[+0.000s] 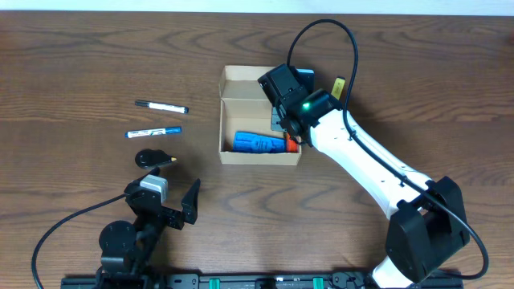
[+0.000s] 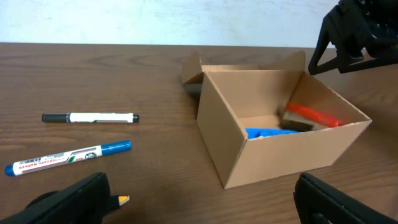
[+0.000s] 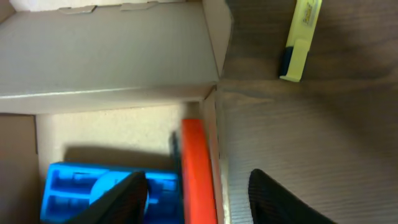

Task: Pack container
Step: 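Release the stapler and raise the right gripper out of the box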

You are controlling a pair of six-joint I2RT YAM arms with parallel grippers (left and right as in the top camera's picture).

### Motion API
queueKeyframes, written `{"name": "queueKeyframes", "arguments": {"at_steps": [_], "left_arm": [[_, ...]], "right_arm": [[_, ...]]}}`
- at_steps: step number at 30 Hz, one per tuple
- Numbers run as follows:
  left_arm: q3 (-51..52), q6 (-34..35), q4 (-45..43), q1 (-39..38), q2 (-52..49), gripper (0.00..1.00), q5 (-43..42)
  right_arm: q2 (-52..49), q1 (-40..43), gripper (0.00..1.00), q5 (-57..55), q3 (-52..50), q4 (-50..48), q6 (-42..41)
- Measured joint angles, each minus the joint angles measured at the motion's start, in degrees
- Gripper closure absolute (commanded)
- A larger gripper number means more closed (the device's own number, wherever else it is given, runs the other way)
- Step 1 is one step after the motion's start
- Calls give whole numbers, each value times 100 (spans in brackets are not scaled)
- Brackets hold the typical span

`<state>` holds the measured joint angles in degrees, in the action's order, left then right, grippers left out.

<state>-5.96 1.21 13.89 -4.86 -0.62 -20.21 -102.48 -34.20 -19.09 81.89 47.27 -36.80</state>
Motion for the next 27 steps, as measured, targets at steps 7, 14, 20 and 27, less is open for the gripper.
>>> {"name": "queueKeyframes", "arguments": {"at_steps": [7,14,20,27], "left_arm": [[0,0,0,0,0,5,0],[0,0,0,0,0,5,2],[0,0,0,0,0,4,2],[0,0,0,0,0,5,2]], "right_arm": [[0,0,45,52,0,-13,24],[603,0,43,260,-11,295,146],[1864,92,44,262,-9,769,293],[2107,610,44,254,-20,1338,433]]}}
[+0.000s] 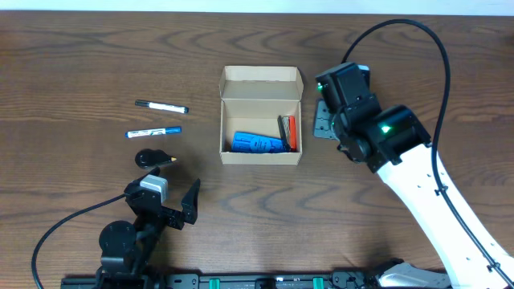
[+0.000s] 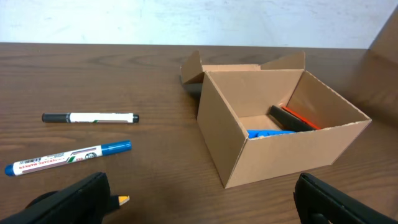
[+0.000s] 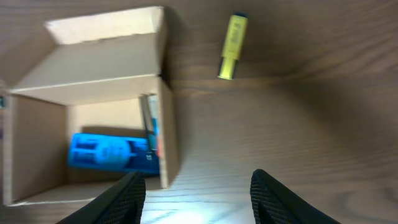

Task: Pack container
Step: 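Release the stapler and raise the right gripper out of the box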

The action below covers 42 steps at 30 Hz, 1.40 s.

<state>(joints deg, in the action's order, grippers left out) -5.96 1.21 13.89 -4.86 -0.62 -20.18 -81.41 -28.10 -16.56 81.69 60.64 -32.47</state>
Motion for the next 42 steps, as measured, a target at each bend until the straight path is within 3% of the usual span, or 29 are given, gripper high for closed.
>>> {"name": "queueKeyframes", "arguments": {"at_steps": [10,35,42], "left_arm": [[0,0,0,0,0,5,0],[0,212,-2,0,0,5,-186],[-511,439,1005,0,-437,5,-17]], "right_arm": [[0,356,42,302,-315,-7,568],[391,560,37,1353,-459,-103,935],[1423,560,30,1255,-857,-81,1075]]}}
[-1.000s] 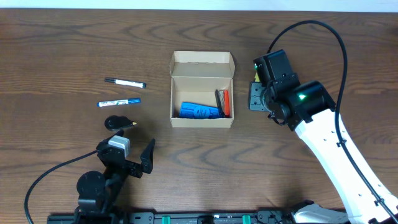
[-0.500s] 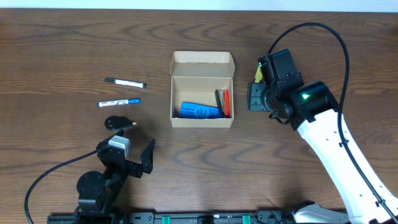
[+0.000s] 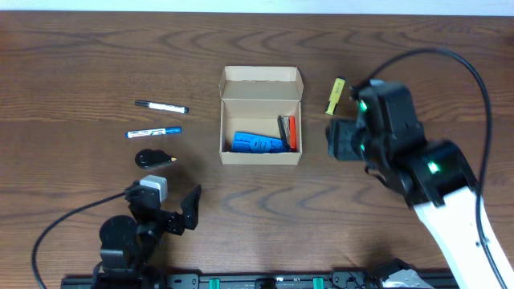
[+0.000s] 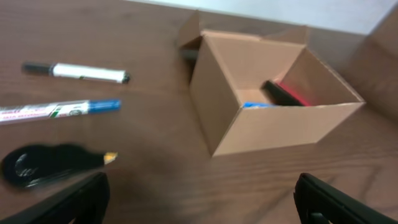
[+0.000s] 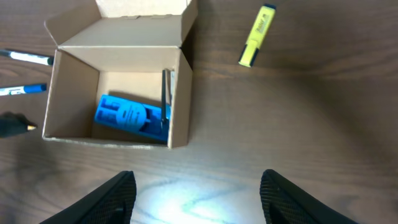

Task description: Pack container

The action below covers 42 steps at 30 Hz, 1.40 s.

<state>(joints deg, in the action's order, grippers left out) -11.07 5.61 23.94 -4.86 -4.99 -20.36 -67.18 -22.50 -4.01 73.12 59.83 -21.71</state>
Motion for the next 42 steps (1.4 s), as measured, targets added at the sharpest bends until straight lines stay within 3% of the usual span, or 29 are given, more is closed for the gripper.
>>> {"name": "queueKeyframes", "arguments": {"at_steps": [1,2,3,10,17,42], "left_arm": [[-205,17,138,0,-177,5,114],[-431,20,201,0,-367,5,223],[-680,31,280,0,-584,5,337],[-2277,44,391,0,-2369,5,887],[-2833,57,-59,0,-3403,5,826],[-2833,225,-13,0,-4087,5,728]], "right_arm": [[116,0,27,-9,-109,-11,7],[275,2,18,-33,-282,-26,17],[407,2,1,-48,-452,-28,26],[737,7,1,-81,-911,149,57],[737,7,1,-90,-914,343,57],[737,7,1,-90,-914,341,57]]}}
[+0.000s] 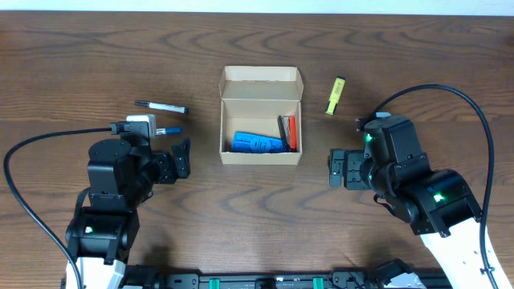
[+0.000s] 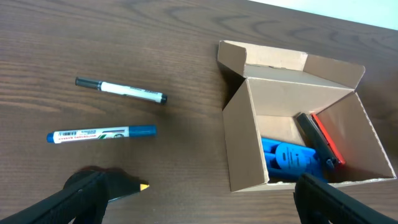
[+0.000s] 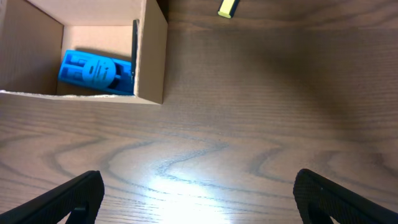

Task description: Pack container

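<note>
An open cardboard box sits mid-table, holding a blue block, a black marker and an orange marker. Right of it lies a yellow highlighter. Left of it lie a black-and-white marker, a blue marker and a black yellow-tipped object. My left gripper hangs open and empty over that black object. Front-right of the box, my right gripper is also open and empty.
The box's back flap stands open toward the far side. Bare wood table lies in front of the box, between the two arms. Cables trail from both arms toward the front edge.
My left arm has come away from the front edge and now hangs over the black object beside the markers. My right gripper has drawn back toward the front, farther from the box and highlighter.
My right gripper was open over the orange marker at the box's right wall. Then it stood outside the box, covering the highlighter, then farther right with the highlighter showing. The left arm waited at the front edge, and only now stands by the markers.
</note>
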You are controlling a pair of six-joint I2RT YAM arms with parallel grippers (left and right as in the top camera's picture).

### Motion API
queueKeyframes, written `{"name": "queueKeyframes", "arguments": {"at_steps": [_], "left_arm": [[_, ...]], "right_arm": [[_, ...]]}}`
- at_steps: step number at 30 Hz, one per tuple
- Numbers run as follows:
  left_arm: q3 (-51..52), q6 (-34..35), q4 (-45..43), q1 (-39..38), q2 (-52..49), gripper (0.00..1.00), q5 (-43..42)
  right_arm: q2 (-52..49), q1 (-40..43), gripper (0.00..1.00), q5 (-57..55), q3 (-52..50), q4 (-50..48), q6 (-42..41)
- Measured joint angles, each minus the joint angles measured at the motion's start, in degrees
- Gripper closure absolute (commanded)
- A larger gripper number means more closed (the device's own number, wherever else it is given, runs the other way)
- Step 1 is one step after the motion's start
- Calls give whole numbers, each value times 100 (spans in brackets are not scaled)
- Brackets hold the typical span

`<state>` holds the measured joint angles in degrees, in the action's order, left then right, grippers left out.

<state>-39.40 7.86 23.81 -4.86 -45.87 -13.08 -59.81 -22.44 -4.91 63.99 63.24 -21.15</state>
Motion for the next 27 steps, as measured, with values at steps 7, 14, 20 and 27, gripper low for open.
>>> {"name": "queueKeyframes", "arguments": {"at_steps": [7,14,20,27], "left_arm": [[-46,413,256,0,-59,5,306],[-979,1464,1624,0,-1010,5,1062],[-1711,2527,1969,15,-2159,5,1480],[-1738,3473,1847,249,-3161,5,1563]], "right_arm": [[0,0,1,0,0,2,0],[0,0,1,-2,0,4,0],[0,0,1,-2,0,4,0],[0,0,1,-2,0,2,0]]}}
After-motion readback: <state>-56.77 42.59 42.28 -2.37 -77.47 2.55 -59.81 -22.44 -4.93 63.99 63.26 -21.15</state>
